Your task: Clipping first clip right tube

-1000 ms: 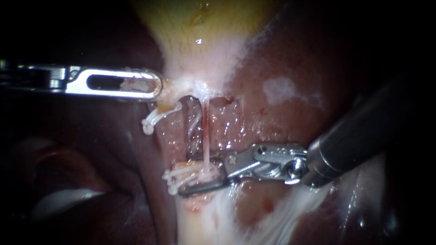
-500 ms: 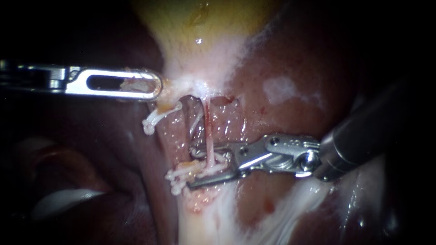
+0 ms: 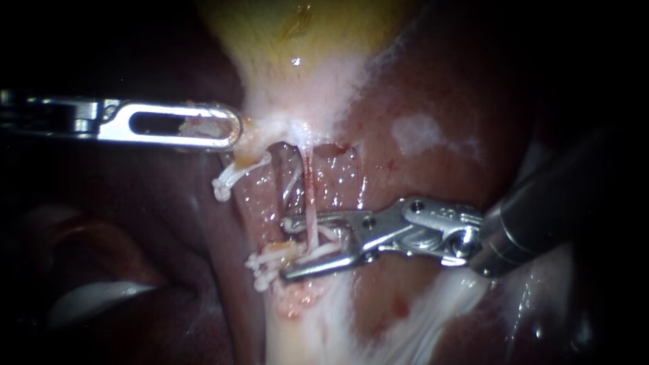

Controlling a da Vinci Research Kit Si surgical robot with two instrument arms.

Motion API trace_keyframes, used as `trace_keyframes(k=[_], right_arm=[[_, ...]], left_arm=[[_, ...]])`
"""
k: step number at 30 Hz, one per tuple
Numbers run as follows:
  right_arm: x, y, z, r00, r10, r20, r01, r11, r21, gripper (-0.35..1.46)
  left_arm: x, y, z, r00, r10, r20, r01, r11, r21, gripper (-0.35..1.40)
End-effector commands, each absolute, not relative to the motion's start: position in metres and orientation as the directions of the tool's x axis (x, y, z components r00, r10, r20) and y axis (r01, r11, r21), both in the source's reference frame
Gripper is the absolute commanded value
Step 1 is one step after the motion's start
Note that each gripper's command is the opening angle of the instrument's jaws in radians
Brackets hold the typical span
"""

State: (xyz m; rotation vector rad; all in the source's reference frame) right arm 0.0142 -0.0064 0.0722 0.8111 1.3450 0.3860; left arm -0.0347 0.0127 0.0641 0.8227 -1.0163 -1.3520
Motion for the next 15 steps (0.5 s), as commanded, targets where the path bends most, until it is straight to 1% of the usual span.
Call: trace_keyframes(k=[1, 5, 12, 15], right_arm=[[0.0143, -0.0064, 0.0722, 0.210, 0.685, -0.697, 0.205, 0.666, 0.717, 0.49], [0.0146, -0.0068, 0.0717, 0.182, 0.720, -0.670, 0.244, 0.627, 0.740, 0.49], [0.0148, -0.0070, 0.0699, 0.150, 0.746, -0.649, 0.303, 0.590, 0.749, 0.49], [0.0149, -0.0072, 0.0692, 0.151, 0.750, -0.644, 0.319, 0.580, 0.750, 0.48]], left_arm=[[-0.0347, 0.0127, 0.0641, -0.055, -0.993, 0.104, 0.376, 0.076, 0.923, -0.35], [-0.0347, 0.0127, 0.0641, -0.055, -0.993, 0.104, 0.376, 0.076, 0.923, -0.35], [-0.0347, 0.0127, 0.0641, -0.055, -0.993, 0.104, 0.376, 0.076, 0.923, -0.35], [-0.0347, 0.0127, 0.0641, -0.055, -0.993, 0.104, 0.376, 0.076, 0.923, -0.35]])
